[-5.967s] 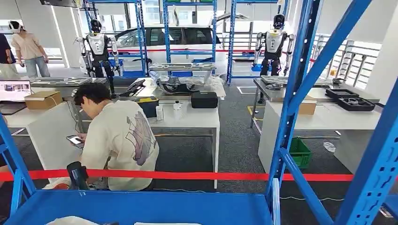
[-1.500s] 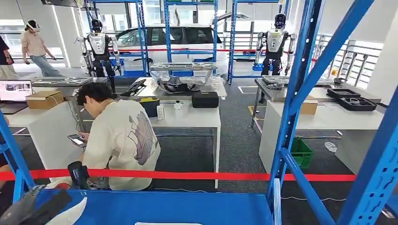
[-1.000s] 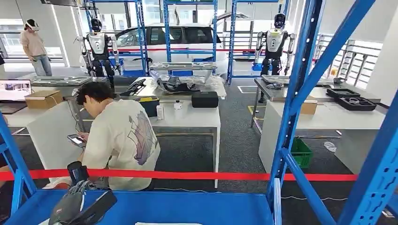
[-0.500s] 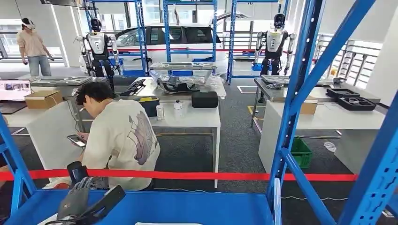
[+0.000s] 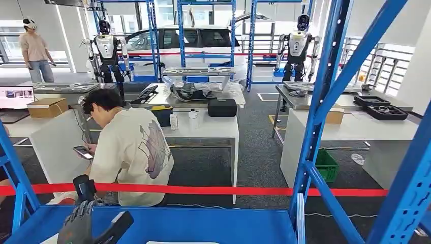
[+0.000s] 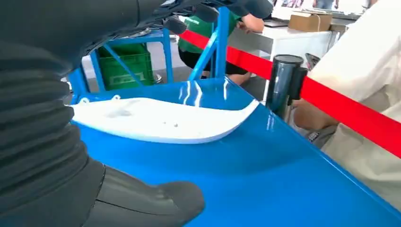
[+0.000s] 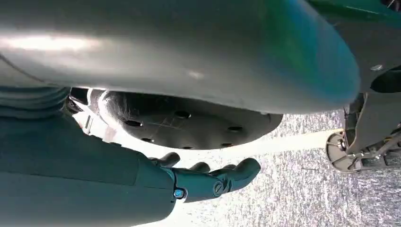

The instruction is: Take the parts from the cabinet and place them on the table.

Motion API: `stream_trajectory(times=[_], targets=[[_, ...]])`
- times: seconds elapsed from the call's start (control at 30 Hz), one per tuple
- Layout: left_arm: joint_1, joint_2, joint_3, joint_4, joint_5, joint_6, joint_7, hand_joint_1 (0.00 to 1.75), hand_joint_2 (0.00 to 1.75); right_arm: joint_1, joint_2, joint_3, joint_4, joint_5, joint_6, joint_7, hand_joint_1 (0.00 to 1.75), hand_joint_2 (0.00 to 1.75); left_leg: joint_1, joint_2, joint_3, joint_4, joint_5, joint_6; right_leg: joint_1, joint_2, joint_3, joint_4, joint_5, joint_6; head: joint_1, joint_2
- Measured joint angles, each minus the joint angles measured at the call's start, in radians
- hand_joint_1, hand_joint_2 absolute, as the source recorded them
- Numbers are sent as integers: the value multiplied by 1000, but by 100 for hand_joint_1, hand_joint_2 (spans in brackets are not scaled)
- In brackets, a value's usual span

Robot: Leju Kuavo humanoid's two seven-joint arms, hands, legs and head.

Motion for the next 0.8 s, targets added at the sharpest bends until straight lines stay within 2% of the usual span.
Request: stream_trajectory(times=[0.2,0.6,0.8], targets=[[40,-5,58,-27,-22,19,0,0,175,1,0,-3,0,-3,0,-11,0,0,0,0,-2,0,0,0,0,0,0,0,0,0,0,0],[50,-7,82,-33,-35,24,0,0,175,0,0,-6,0,-4,0,-12,0,0,0,0,-3,0,0,0,0,0,0,0,0,0,0,0],[70,-11,160,-27,-78,63,0,0,175,1,2,-7,0,-8,0,-10,0,0,0,0,-3,0,-1,0,0,0,0,0,-1,1,0,0]])
